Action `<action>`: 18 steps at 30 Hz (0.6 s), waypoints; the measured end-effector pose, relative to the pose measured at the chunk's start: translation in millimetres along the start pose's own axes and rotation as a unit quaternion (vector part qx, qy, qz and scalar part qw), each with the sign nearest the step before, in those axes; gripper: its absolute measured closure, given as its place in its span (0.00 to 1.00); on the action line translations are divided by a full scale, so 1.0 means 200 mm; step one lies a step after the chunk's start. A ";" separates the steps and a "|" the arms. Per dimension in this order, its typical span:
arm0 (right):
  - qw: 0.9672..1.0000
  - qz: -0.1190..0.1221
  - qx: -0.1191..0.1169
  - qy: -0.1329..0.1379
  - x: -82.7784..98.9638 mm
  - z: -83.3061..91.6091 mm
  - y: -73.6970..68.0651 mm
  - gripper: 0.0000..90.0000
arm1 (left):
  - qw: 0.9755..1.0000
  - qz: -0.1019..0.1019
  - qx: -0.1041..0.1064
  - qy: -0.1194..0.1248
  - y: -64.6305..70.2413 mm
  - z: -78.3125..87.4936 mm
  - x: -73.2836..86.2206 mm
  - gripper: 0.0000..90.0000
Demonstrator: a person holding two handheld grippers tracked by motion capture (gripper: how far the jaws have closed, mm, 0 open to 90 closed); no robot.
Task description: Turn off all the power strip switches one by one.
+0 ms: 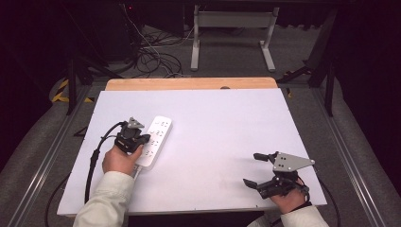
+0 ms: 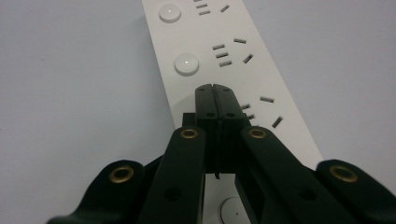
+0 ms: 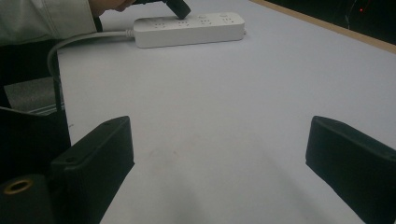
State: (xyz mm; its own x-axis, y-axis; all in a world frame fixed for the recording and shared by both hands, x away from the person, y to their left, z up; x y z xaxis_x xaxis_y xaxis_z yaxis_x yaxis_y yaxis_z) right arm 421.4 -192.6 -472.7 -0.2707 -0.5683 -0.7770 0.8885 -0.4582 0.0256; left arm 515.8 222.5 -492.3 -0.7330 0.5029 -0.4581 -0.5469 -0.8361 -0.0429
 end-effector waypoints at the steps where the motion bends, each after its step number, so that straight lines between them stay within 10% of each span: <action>1: 1.000 0.000 0.000 0.000 0.00 0.00 0.00 0.09 | 1.000 0.001 0.001 0.001 0.00 0.00 0.00 1.00; 18: 1.000 0.000 -0.001 -0.001 0.00 0.00 0.00 0.09 | 1.000 0.004 0.008 -0.001 -0.01 0.00 0.00 1.00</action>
State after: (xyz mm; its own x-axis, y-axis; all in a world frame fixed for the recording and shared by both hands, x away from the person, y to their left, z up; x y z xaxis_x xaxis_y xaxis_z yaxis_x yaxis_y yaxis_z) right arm 420.7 -191.9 -473.1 -0.2712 -0.5695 -0.7759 0.8895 -0.4563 0.0240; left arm 516.4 223.5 -493.2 -0.7383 0.4969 -0.4561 -0.5471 -0.8367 -0.0259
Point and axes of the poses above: each handheld gripper's, and its own axes: z roughly backward along the jaws, x roughly out of its underside, y roughly to its right, the point moved 5 cm from there along -z, roughly forward along the jaws, and after that the axes turned 14 degrees about -y, right-handed, at the moved point
